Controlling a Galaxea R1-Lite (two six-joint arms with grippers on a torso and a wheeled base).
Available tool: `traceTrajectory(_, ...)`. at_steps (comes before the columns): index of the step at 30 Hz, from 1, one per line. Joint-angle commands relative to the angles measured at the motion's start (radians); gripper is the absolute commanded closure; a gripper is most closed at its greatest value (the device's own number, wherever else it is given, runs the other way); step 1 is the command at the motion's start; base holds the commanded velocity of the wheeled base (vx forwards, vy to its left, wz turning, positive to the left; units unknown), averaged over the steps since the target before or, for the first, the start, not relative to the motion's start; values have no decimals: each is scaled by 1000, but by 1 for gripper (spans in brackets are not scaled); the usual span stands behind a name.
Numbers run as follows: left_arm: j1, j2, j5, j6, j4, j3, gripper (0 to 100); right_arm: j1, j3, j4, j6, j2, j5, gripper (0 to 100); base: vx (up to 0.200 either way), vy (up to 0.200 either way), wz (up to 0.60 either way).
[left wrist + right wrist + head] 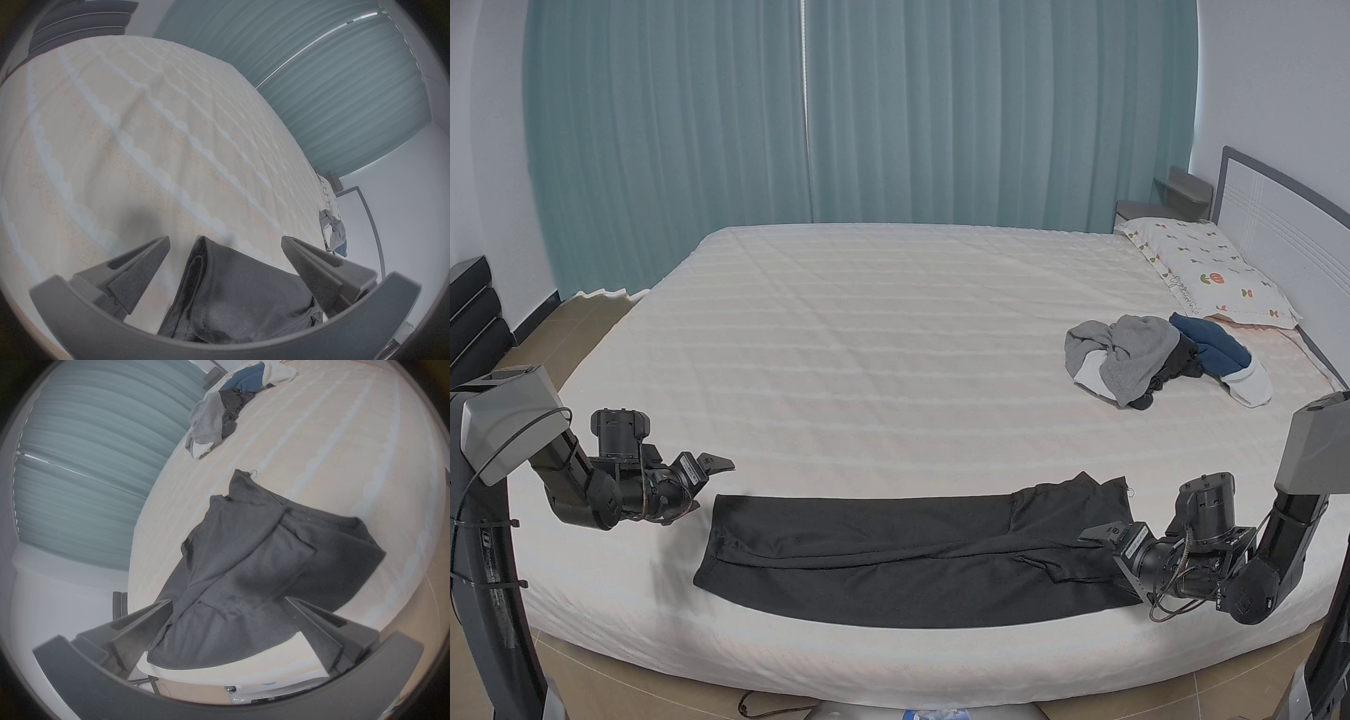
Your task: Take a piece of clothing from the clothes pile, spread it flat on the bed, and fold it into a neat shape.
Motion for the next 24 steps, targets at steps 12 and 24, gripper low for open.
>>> traceTrajectory(12, 9, 3, -3, -3, 2, -18, 0, 15, -77, -3, 73, 115, -61, 0, 0, 0, 0)
traceTrajectory(24, 9, 3, -3, -3, 3, -16, 0, 44, -71, -92, 70, 170, -133, 100, 0, 0, 0)
